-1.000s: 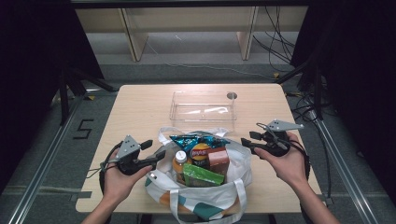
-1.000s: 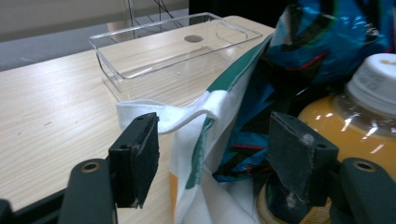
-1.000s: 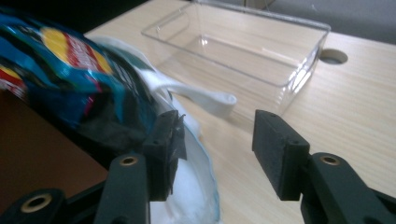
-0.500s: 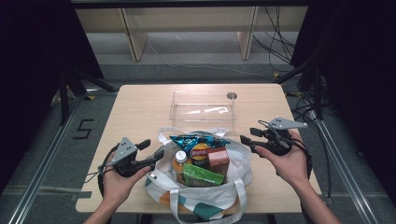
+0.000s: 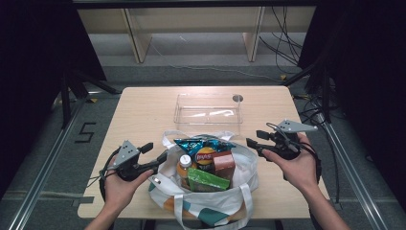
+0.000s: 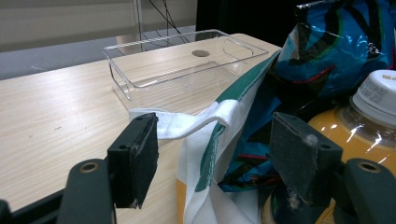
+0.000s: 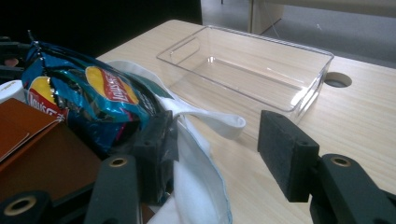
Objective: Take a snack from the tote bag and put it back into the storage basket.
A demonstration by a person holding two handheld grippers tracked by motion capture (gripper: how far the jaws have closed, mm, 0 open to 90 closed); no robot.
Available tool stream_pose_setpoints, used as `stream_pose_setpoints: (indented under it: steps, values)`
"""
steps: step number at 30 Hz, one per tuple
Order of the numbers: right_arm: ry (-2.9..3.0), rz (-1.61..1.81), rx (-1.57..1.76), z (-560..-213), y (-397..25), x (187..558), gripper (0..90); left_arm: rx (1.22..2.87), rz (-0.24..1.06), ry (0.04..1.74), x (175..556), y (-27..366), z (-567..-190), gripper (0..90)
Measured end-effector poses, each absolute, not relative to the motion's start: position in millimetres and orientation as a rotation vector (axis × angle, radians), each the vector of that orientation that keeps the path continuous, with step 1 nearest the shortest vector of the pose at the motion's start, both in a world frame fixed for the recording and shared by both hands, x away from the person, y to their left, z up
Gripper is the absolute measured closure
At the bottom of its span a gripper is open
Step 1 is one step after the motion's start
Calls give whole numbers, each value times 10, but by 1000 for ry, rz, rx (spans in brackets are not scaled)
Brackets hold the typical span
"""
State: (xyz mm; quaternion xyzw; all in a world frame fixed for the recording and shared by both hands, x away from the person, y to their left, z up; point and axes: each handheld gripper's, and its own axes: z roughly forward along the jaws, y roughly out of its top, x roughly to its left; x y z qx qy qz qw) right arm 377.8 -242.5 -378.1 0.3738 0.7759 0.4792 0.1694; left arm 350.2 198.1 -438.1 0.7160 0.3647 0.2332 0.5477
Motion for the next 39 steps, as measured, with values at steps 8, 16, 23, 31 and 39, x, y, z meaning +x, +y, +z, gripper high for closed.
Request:
stream_pose_setpoints:
  steps: [8,16,23,31,39]
  values:
    - [2200,1472,1031,-3715,-2315,3745,462,1700,562,857,3514,1973,-4368,323]
    - [2226,1564,972,-3657,-2181,3670,460,1708,560,859,3508,1967,-4360,321]
    - [2230,1597,910,-3546,-2069,3647,468,1711,571,845,3498,1973,-4348,321]
    - [2275,1592,791,-3526,-1953,3654,480,1706,558,857,3502,1952,-4359,321]
    - [2315,1545,792,-3619,-1814,3749,526,1698,547,860,3496,1947,-4363,320]
